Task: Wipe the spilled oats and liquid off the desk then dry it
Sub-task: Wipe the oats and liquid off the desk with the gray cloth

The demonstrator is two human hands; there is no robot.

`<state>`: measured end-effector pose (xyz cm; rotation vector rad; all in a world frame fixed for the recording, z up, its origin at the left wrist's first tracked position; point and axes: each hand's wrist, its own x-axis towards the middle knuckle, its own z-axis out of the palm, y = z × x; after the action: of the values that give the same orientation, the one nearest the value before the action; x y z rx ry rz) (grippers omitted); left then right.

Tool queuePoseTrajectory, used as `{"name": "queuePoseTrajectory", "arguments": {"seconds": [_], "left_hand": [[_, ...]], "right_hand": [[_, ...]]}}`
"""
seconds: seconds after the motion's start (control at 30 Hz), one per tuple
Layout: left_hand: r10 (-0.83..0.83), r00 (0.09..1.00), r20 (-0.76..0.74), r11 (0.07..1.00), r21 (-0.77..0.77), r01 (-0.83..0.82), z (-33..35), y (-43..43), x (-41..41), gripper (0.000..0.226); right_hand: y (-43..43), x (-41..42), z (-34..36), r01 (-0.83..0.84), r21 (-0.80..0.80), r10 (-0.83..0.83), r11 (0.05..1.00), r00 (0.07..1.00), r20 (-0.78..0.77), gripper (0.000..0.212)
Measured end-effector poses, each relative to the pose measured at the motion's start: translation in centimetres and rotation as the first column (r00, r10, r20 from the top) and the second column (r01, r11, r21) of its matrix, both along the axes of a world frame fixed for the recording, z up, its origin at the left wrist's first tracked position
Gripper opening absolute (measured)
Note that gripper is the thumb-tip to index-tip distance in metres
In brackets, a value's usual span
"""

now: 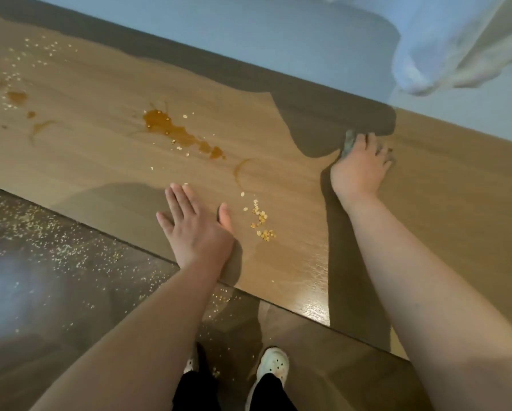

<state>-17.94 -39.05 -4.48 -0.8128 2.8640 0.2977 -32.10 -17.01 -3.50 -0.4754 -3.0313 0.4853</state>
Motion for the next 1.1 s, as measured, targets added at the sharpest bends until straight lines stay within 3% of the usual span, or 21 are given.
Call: {"name": "queuePoseTrajectory", "arguments": {"seconds": [0.1, 0.13, 0.17, 0.27, 0.3, 0.37, 0.4, 0.47, 0.53, 0.6, 0.67, 0.73, 0.8, 0.87, 0.93, 1.0, 1.1], "left_hand": [[-0.002, 1.000, -0.015, 1.000, 0.001, 0.002, -0.1, 0.0, 0.0, 0.079], [0.000, 1.000, -0.023, 1.000, -0.002, 0.000, -0.1, -0.1, -0.1, 0.079], [0.004, 1.000, -0.028, 1.000, -0.003, -0.004, -0.2, -0.1, -0.1, 0.079], [0.023, 0.999, -0.032, 1.000, 0.001, -0.023, -0.2, 0.1, -0.1, 0.079], [0.025, 0.999, -0.032, 1.000, -0.006, -0.025, -0.2, 0.2, -0.1, 0.079], [0.024, 0.999, -0.025, 1.000, -0.019, -0.024, -0.2, 0.2, -0.1, 0.079], [0.022, 0.999, -0.023, 0.999, -0.023, -0.023, -0.2, 0.2, -0.1, 0.080], [0.024, 0.999, -0.028, 0.999, -0.023, -0.025, -0.1, 0.2, -0.2, 0.080], [0.029, 0.999, -0.025, 0.999, -0.024, -0.029, -0.1, 0.1, -0.2, 0.080], [0.028, 0.999, -0.022, 0.999, -0.023, -0.028, -0.1, 0.1, -0.2, 0.080], [0.024, 0.999, -0.026, 0.999, -0.029, -0.024, -0.2, 0.1, -0.1, 0.080], [0.023, 0.999, -0.022, 0.999, -0.025, -0.023, -0.1, 0.0, -0.1, 0.080], [0.021, 1.000, -0.020, 0.999, -0.026, -0.022, -0.1, 0.0, -0.1, 0.080], [0.022, 1.000, -0.018, 0.999, -0.029, -0.023, 0.0, 0.0, -0.1, 0.080], [0.023, 1.000, -0.015, 0.999, -0.031, -0.023, 0.1, 0.1, -0.1, 0.080], [0.025, 1.000, -0.014, 0.999, -0.024, -0.026, 0.2, 0.2, -0.1, 0.079], [0.029, 0.999, -0.023, 0.999, -0.018, -0.029, 0.2, 0.1, -0.1, 0.079]], "right_hand": [[-0.8, 3.3, -0.6, -0.463, 0.073, 0.468, 0.883, 0.880, -0.078, 0.053], [0.3, 3.6, -0.6, -0.516, 0.093, 0.523, 0.852, 0.850, -0.073, 0.052], [1.8, 3.2, -0.5, -0.476, 0.116, 0.485, 0.872, 0.871, -0.071, 0.053], [6.1, -0.8, -0.3, -0.032, 0.099, 0.036, 0.995, 0.999, -0.039, 0.057], [6.7, -2.7, 0.2, 0.094, 0.064, -0.095, 0.994, 0.995, 0.012, 0.058], [6.3, -5.5, 1.1, 0.188, 0.025, -0.189, 0.982, 0.976, 0.108, 0.059], [5.4, -6.2, 1.3, 0.154, 0.005, -0.153, 0.988, 0.981, 0.122, 0.059], [3.2, -6.3, 0.8, -0.092, -0.038, 0.095, 0.995, 0.992, 0.080, 0.055], [1.8, -4.7, -0.3, -0.427, -0.020, 0.427, 0.904, 0.904, -0.005, 0.051], [2.6, -3.8, -0.8, -0.564, 0.018, 0.565, 0.825, 0.824, -0.044, 0.050], [4.5, -5.0, -0.7, -0.430, 0.096, 0.434, 0.898, 0.900, -0.029, 0.052], [5.8, -7.2, -0.2, -0.122, 0.114, 0.122, 0.986, 0.993, 0.009, 0.056], [5.1, -9.2, 0.2, 0.119, 0.076, -0.122, 0.990, 0.992, 0.035, 0.058], [3.2, -10.1, 0.5, 0.175, 0.085, -0.179, 0.981, 0.983, 0.045, 0.058], [1.2, -10.1, 0.3, 0.070, 0.087, -0.071, 0.994, 0.997, 0.015, 0.054], [-0.4, -9.1, 0.0, -0.156, 0.070, 0.159, 0.985, 0.986, -0.048, 0.045], [-1.9, -5.3, 0.0, -0.567, 0.004, 0.565, 0.824, 0.820, -0.086, 0.043]]}}
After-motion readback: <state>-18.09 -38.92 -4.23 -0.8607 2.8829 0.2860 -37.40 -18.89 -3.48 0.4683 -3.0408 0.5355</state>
